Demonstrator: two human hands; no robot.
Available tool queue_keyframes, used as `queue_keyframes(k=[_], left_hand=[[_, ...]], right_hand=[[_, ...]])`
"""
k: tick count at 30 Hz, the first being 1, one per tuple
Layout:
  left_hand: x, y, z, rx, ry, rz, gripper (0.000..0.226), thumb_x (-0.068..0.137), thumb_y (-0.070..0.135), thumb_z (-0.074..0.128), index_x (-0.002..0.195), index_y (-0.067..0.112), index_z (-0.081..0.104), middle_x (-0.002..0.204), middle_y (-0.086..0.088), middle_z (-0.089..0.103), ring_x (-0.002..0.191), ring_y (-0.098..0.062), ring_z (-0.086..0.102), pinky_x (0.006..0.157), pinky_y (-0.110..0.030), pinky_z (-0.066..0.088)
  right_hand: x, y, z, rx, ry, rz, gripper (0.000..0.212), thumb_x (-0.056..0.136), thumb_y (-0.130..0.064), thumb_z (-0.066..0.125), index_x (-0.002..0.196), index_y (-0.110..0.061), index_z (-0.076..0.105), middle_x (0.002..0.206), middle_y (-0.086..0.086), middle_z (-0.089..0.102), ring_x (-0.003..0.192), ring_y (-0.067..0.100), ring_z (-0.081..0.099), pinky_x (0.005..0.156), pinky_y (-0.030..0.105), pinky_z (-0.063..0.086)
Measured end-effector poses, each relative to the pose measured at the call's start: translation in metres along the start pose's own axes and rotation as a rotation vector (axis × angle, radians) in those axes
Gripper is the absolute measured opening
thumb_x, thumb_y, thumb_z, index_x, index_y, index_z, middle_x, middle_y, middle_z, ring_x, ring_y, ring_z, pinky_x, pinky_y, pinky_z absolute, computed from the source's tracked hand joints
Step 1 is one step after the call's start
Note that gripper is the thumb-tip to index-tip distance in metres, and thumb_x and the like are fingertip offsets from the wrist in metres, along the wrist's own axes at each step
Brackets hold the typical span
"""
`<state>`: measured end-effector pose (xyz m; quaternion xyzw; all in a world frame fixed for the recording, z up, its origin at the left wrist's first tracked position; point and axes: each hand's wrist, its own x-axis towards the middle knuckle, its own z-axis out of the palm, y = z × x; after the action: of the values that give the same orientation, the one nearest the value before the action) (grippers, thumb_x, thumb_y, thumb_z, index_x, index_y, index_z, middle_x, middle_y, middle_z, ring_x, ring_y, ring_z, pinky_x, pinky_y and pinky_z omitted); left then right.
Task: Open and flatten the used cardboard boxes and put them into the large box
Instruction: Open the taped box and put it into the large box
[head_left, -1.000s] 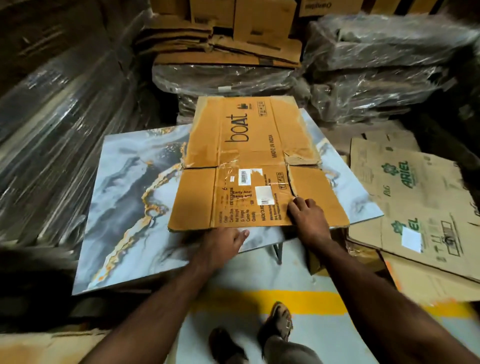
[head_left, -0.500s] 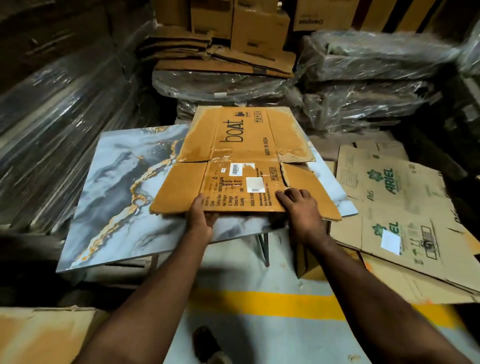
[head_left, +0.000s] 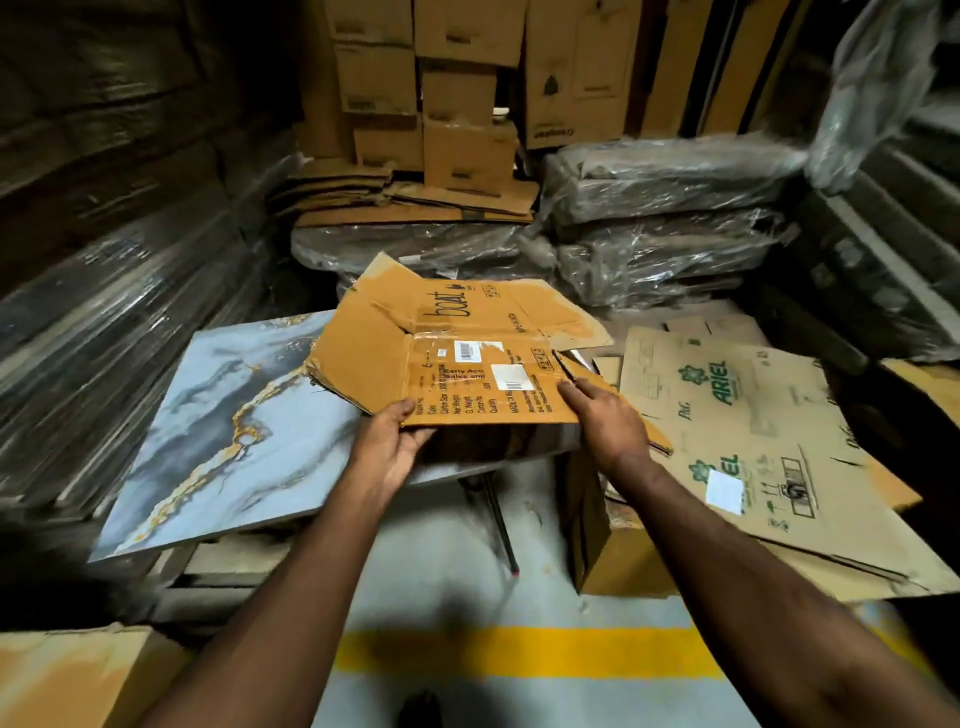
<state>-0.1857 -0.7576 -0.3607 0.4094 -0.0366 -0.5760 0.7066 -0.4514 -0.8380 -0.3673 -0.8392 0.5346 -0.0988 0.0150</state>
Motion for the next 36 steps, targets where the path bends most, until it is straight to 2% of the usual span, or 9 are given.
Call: queue_keyframes(k=[5,8,12,16,19,23,29,33,36], left_hand=[[0.004,0.003,0.034,-0.022,-0.06,0.033,0.032,0.099,-0.005,0.042,0.13,-0.006,0.047,0.125,-0.026,0.062,0.116,-0.034,0.062,0.083,-0.045,0.056],[0.019,-0.003,0.062,0.012,-0.113,0.029,0.033,0.098,-0.004,0.044,0.13,-0.006,0.048,0.125,-0.025,0.063,0.115,-0.033,0.063,0.084,-0.044,0.056],[0.054,-0.027,0.111,0.055,-0.2,-0.027,0.023,0.098,-0.004,0.044,0.119,-0.003,0.054,0.124,-0.024,0.063,0.106,-0.03,0.066,0.07,-0.039,0.059],[0.091,-0.071,0.167,0.079,-0.295,-0.139,0.028,0.099,-0.002,0.045,0.126,-0.007,0.049,0.123,-0.025,0.064,0.109,-0.031,0.065,0.077,-0.04,0.059],[0.113,-0.105,0.211,0.114,-0.332,-0.215,0.032,0.099,-0.002,0.045,0.13,-0.008,0.047,0.12,-0.025,0.064,0.102,-0.03,0.066,0.07,-0.039,0.061],[0.142,-0.14,0.253,0.128,-0.379,-0.288,0.039,0.099,-0.002,0.046,0.137,-0.008,0.045,0.125,-0.025,0.062,0.102,-0.03,0.067,0.068,-0.039,0.062],[0.168,-0.191,0.298,0.183,-0.418,-0.359,0.039,0.099,0.001,0.048,0.138,-0.003,0.047,0.132,-0.023,0.06,0.121,-0.032,0.06,0.092,-0.042,0.054],[0.182,-0.237,0.321,0.306,-0.393,-0.337,0.027,0.1,0.005,0.051,0.126,0.005,0.057,0.117,-0.013,0.069,0.109,-0.025,0.066,0.092,-0.041,0.054],[0.198,-0.278,0.327,0.452,-0.327,-0.348,0.014,0.1,0.009,0.055,0.113,0.009,0.059,0.108,-0.009,0.069,0.101,-0.024,0.065,0.077,-0.034,0.057]], right_hand=[[0.013,0.014,-0.03,0.065,0.198,0.027,0.058,0.085,0.005,0.053,0.138,-0.019,0.053,0.146,0.007,0.051,0.115,0.035,0.06,0.077,0.039,0.053],[0.021,0.038,-0.038,0.046,0.255,0.045,0.054,0.082,0.004,0.062,0.132,-0.017,0.057,0.141,0.006,0.056,0.113,0.034,0.062,0.074,0.04,0.055],[0.026,0.087,-0.043,0.009,0.321,0.093,0.053,0.082,0.002,0.067,0.132,-0.014,0.06,0.137,0.012,0.06,0.114,0.035,0.063,0.079,0.043,0.056],[0.033,0.15,-0.052,-0.117,0.386,0.204,0.05,0.086,0.004,0.063,0.132,-0.015,0.061,0.136,0.012,0.061,0.113,0.034,0.064,0.077,0.042,0.057],[0.034,0.196,-0.065,-0.148,0.401,0.252,0.045,0.086,-0.002,0.068,0.13,-0.015,0.063,0.134,0.012,0.062,0.116,0.033,0.063,0.081,0.04,0.056],[0.037,0.241,-0.077,-0.17,0.38,0.295,0.047,0.091,-0.018,0.068,0.136,-0.017,0.059,0.138,0.01,0.06,0.123,0.03,0.059,0.091,0.043,0.055],[0.042,0.303,-0.072,-0.228,0.372,0.318,0.05,0.089,-0.013,0.069,0.138,-0.015,0.057,0.137,0.012,0.059,0.125,0.032,0.058,0.098,0.049,0.051],[0.047,0.359,-0.059,-0.237,0.318,0.271,0.053,0.085,-0.006,0.071,0.136,-0.01,0.058,0.136,0.015,0.06,0.127,0.033,0.056,0.111,0.055,0.035],[0.05,0.412,-0.037,-0.218,0.116,0.33,0.061,0.088,0.002,0.062,0.145,-0.019,0.05,0.146,0.008,0.052,0.136,0.029,0.046,0.115,0.049,0.034]])
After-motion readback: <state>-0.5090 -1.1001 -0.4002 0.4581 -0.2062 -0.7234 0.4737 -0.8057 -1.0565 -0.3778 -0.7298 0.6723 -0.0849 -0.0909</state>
